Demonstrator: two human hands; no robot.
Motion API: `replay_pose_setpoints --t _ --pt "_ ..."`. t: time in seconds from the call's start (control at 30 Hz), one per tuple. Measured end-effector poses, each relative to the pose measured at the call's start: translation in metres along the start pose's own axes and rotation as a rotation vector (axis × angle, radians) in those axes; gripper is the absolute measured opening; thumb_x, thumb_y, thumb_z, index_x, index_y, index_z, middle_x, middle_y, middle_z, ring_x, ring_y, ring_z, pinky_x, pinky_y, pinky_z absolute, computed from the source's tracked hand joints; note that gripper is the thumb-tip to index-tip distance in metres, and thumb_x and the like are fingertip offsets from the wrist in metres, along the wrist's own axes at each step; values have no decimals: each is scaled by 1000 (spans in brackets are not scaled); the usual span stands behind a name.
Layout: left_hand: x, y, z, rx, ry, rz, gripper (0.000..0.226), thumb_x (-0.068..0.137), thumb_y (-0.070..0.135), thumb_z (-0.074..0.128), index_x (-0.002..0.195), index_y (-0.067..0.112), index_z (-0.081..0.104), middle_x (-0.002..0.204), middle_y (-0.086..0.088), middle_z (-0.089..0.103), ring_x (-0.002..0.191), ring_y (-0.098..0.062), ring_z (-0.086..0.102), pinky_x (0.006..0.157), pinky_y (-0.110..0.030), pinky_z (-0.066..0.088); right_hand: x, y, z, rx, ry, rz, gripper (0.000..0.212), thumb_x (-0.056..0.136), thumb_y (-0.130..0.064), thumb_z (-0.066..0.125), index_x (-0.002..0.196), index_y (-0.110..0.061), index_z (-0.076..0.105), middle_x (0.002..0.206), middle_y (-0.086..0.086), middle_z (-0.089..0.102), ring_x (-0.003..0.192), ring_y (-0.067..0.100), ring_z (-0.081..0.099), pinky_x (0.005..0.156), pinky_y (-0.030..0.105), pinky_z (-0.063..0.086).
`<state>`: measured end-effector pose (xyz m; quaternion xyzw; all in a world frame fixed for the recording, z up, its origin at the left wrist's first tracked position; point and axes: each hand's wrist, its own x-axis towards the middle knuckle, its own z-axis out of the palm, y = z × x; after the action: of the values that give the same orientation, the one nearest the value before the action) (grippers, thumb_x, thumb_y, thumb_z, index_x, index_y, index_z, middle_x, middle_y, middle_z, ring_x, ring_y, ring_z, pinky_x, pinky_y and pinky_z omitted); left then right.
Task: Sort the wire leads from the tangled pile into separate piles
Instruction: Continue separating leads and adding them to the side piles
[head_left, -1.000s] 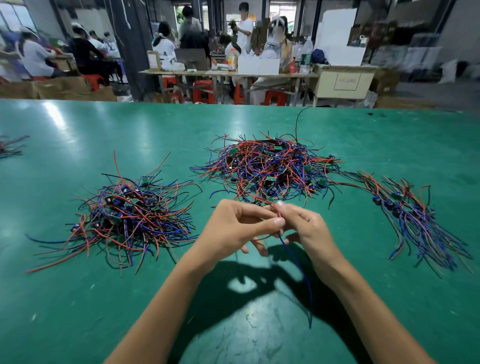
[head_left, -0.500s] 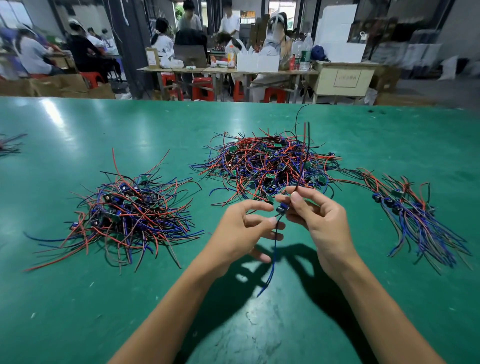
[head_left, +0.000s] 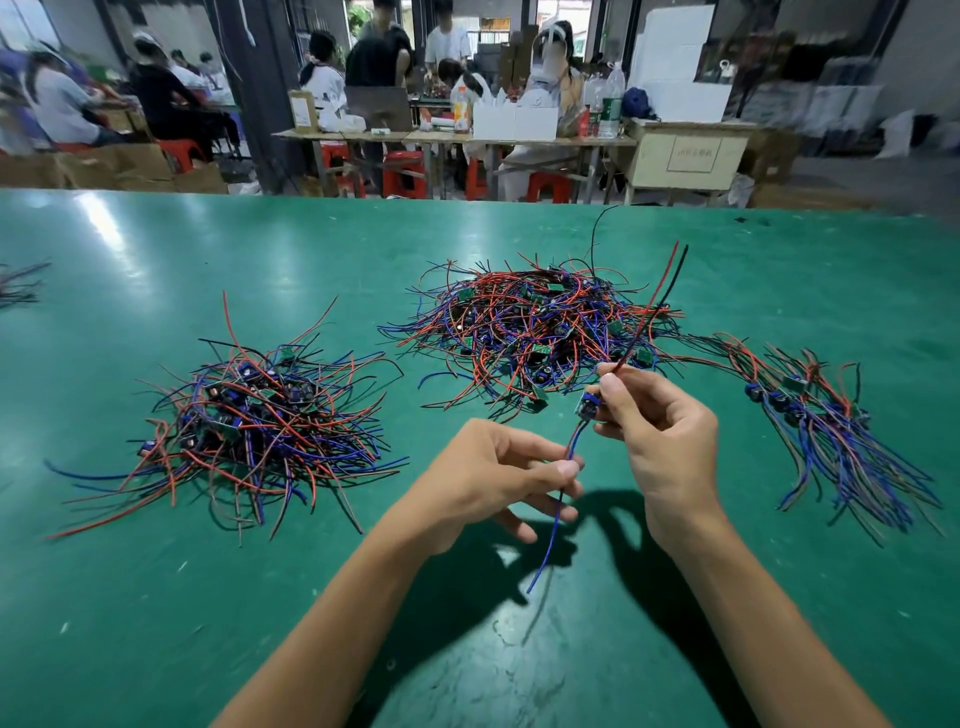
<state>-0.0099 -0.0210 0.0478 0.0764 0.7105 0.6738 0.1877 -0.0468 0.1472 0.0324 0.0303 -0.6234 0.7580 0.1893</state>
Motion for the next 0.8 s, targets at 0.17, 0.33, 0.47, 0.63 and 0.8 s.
replay_pose_setpoints --t 0.17,0.33,0.47,0.63,0.8 --pt "-2 2 -7 76 -101 -77 24 93 29 70 110 12 72 104 -1 78 91 -19 76 45 -19 49 3 -2 -3 -82 14 -59 12 95 -10 67 100 -18 75 79 -3 76 64 9 69 58 19 53" --pt "-7 10 -33 12 -70 -76 52 86 57 65 121 18 68 115 2 75 101 -22 74 39 -19 50 3 -5 -6 -37 -133 119 10 91 -13 71 89 -20 78 72 -1 74 49 9 47 48 16 41" --pt "-1 13 -33 -130 120 77 41 97 50 54 118 19 71 112 -2 76 102 -17 73 54 -20 54 1 -5 -3 -10 -226 229 9 90 -16 71 95 -17 78 76 2 73 59 12 42 51 16 39" --pt "11 2 -2 -210 147 148 29 96 26 63 118 10 73 108 -16 75 101 -31 73 86 -31 58 -11 5 7 -59 -205 182 14 89 -15 73 101 -10 78 79 2 74 59 6 46 52 16 39" --pt "11 -1 -2 -229 149 97 20 94 1 58 108 4 72 95 -17 76 79 -27 74 74 -28 61 -18 11 16 -4 -204 294 16 86 -22 76 99 -13 80 104 35 67 85 30 61 90 51 53"
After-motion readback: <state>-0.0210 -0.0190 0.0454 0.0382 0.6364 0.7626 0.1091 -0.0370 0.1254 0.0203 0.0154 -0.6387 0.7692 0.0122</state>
